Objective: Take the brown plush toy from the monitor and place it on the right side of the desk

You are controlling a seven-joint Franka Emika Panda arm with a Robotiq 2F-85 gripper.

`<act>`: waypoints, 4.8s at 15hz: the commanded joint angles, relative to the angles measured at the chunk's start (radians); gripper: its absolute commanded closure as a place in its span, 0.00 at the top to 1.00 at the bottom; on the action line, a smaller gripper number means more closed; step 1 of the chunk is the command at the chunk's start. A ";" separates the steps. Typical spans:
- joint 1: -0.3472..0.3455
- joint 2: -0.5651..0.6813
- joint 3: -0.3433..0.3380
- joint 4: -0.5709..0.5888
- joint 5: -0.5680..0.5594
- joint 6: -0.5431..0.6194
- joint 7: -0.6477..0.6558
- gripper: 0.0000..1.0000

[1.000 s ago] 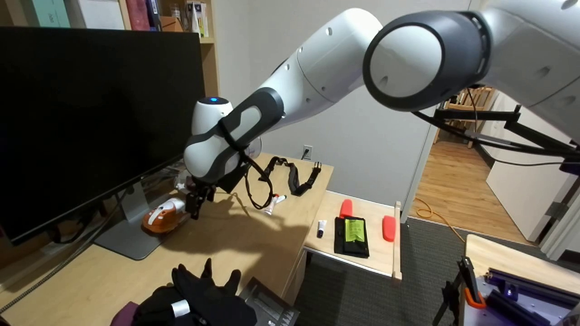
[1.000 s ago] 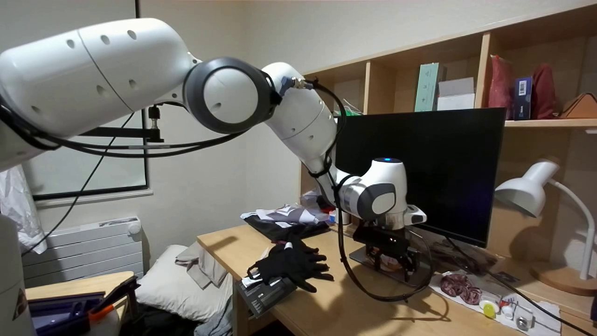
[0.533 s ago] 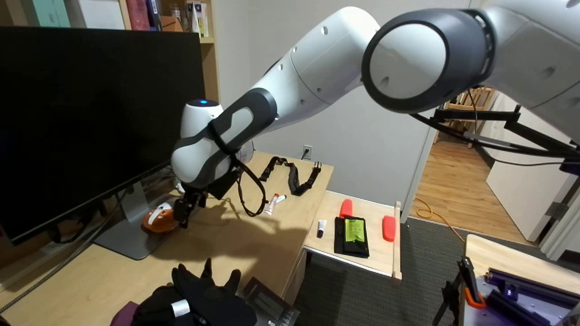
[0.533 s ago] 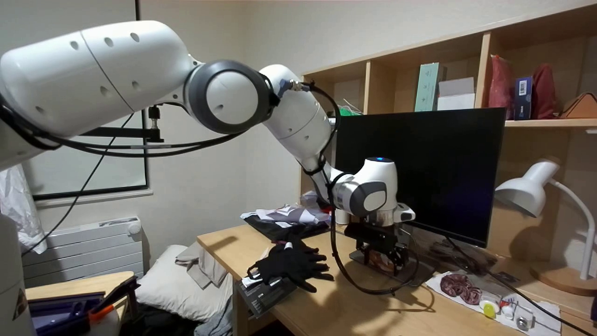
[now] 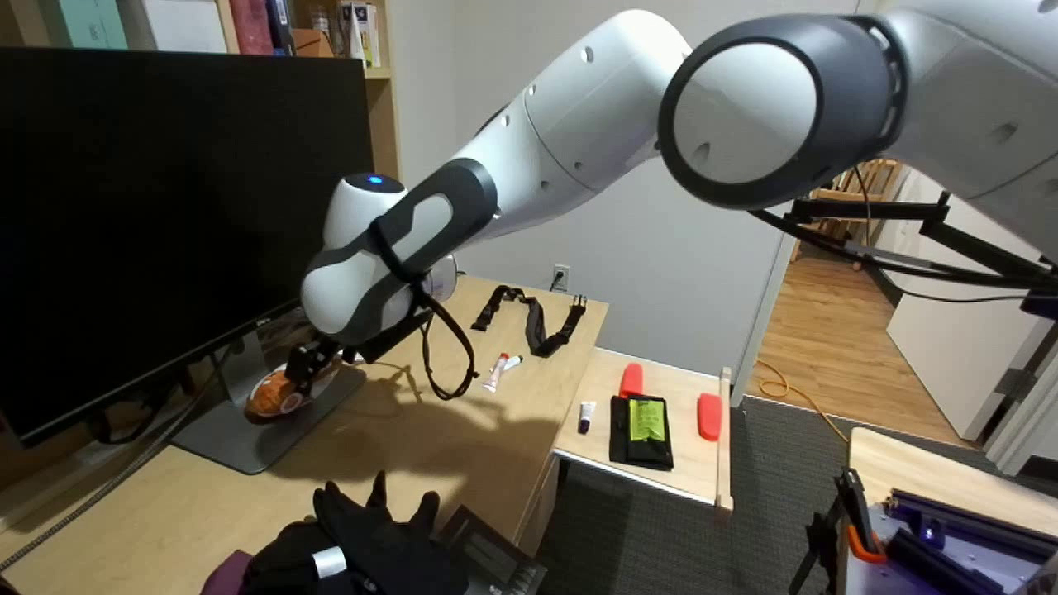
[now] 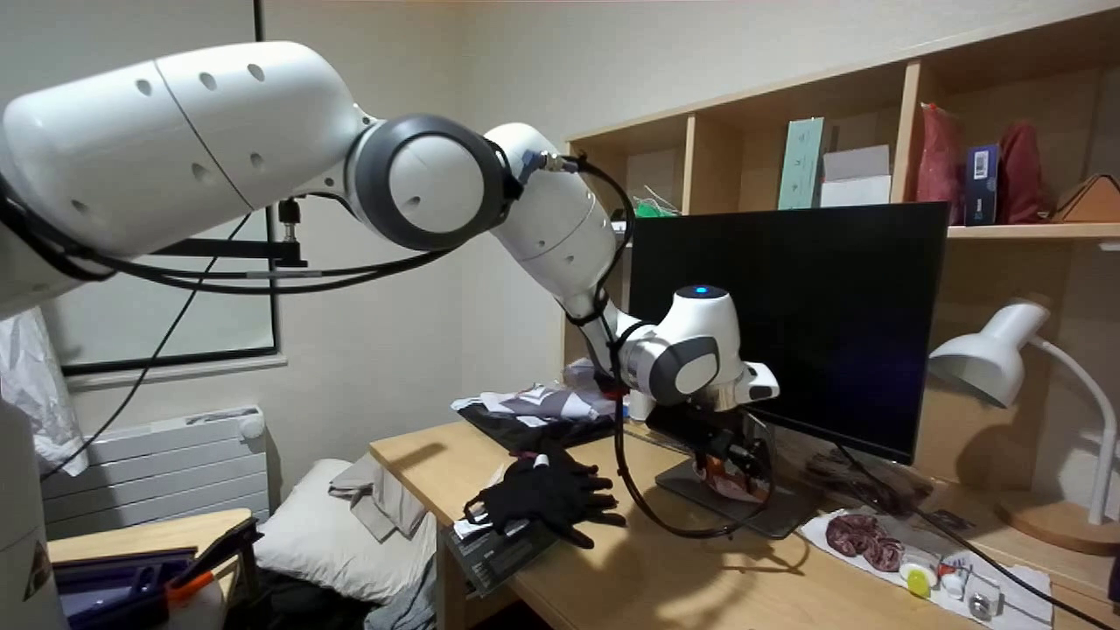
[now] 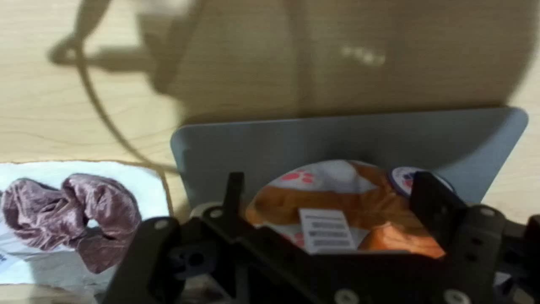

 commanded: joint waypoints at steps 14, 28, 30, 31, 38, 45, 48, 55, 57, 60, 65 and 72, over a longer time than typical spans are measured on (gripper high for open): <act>-0.057 0.084 0.113 0.041 0.000 -0.040 -0.241 0.83; -0.059 0.034 0.018 -0.035 0.004 -0.031 -0.175 0.96; -0.072 0.028 0.027 -0.049 0.013 -0.005 -0.177 1.00; -0.082 0.024 0.040 -0.057 0.020 0.008 -0.181 1.00; -0.123 0.013 0.115 -0.091 0.054 0.124 -0.191 1.00; -0.139 -0.015 0.185 -0.091 0.056 0.218 -0.191 1.00; -0.123 0.005 0.203 -0.037 0.042 0.197 -0.201 1.00; -0.016 0.063 0.142 0.116 0.029 0.062 -0.159 1.00; 0.018 0.086 0.108 0.167 0.024 0.037 -0.152 1.00; 0.061 0.125 0.051 0.238 0.003 0.014 -0.155 1.00; 0.095 0.158 -0.038 0.273 -0.047 -0.053 -0.163 1.00; 0.101 0.190 -0.083 0.300 -0.102 -0.080 -0.177 0.53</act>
